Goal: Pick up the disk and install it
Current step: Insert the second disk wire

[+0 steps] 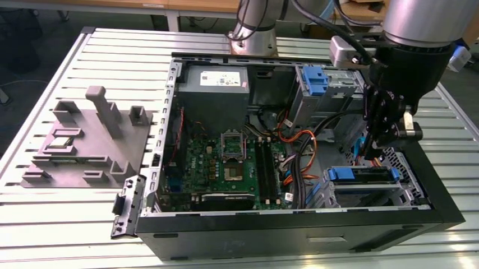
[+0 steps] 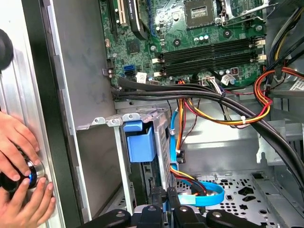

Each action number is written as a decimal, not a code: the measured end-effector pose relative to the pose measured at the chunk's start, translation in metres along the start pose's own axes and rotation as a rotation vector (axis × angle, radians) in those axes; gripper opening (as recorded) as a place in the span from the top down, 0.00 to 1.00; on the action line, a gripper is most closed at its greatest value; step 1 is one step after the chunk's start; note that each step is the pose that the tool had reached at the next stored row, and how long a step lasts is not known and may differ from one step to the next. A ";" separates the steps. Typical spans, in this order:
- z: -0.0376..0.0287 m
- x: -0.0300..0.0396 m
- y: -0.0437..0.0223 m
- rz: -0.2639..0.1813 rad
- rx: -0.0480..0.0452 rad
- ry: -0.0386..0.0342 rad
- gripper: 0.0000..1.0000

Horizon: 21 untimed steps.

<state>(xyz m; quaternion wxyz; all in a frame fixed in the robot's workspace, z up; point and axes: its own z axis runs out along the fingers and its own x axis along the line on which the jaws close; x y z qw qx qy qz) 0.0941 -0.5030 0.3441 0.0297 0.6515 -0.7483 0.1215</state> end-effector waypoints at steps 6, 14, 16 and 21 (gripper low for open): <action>0.0005 0.0022 0.0002 0.003 -0.0036 -0.0253 0.84; 0.0030 0.0158 0.0021 0.004 -0.0039 -0.0480 0.84; 0.0035 0.0174 0.0029 0.004 -0.0016 -0.0556 0.84; 0.0047 0.0222 0.0033 0.010 0.0019 -0.0962 0.84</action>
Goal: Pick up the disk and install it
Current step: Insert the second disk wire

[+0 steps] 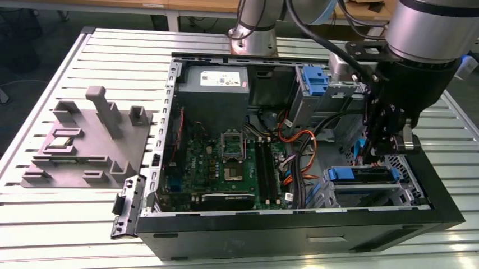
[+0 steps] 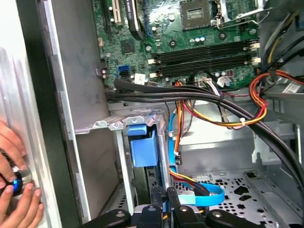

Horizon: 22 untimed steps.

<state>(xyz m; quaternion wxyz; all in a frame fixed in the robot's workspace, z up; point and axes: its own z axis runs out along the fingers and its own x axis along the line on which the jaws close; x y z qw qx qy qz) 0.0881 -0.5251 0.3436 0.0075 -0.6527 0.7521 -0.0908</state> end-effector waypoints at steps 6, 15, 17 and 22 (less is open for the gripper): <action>0.0009 0.0066 0.0006 0.008 -0.0009 -0.0569 0.84; 0.0025 0.0202 0.0005 0.016 -0.0001 -0.1043 0.84; 0.0027 0.0225 0.0002 0.016 0.0010 -0.1088 0.84; 0.0047 0.0255 0.0000 -0.022 0.0044 -0.1180 0.84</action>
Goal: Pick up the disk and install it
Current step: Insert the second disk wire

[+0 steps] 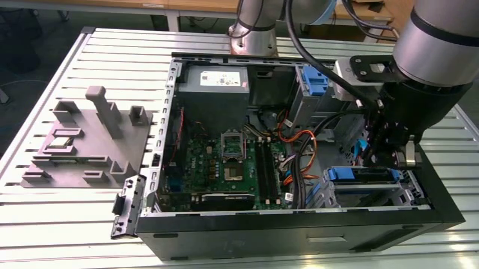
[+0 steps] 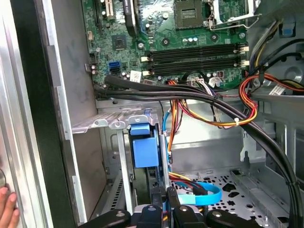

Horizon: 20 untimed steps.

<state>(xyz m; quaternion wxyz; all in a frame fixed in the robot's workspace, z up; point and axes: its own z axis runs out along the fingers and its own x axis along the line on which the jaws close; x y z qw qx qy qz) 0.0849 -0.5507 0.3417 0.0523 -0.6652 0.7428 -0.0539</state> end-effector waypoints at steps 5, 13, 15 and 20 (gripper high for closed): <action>0.0006 0.0017 -0.0001 -0.010 0.0000 -0.0017 0.84; 0.0018 0.0032 -0.0001 -0.026 0.0005 -0.0021 0.84; 0.0023 0.0032 -0.0001 -0.033 0.0011 -0.0031 0.84; 0.0024 0.0034 0.0000 -0.038 0.0027 -0.0040 0.84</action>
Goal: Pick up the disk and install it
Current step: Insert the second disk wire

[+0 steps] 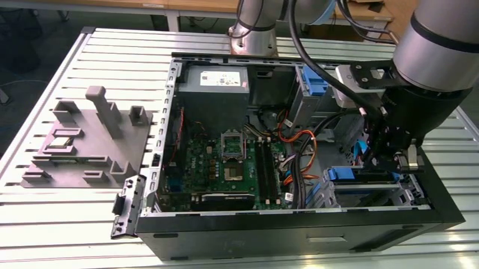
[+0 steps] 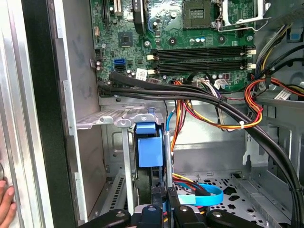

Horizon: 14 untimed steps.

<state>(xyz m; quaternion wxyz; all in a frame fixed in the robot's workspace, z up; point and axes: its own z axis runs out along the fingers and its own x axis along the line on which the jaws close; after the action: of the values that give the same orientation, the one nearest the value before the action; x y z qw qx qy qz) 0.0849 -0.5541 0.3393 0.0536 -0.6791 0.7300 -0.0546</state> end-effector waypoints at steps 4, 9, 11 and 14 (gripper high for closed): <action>0.0003 0.0008 0.0000 0.000 0.0000 -0.0002 0.84; 0.0012 0.0016 -0.0003 -0.003 0.0000 -0.0005 0.84; 0.0015 0.0020 -0.0003 -0.005 0.0000 -0.0007 0.84; 0.0021 0.0026 -0.0005 -0.011 0.0000 -0.0018 0.84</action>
<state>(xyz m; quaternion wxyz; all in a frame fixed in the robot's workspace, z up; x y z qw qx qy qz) 0.0855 -0.5568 0.3373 0.0539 -0.6833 0.7261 -0.0543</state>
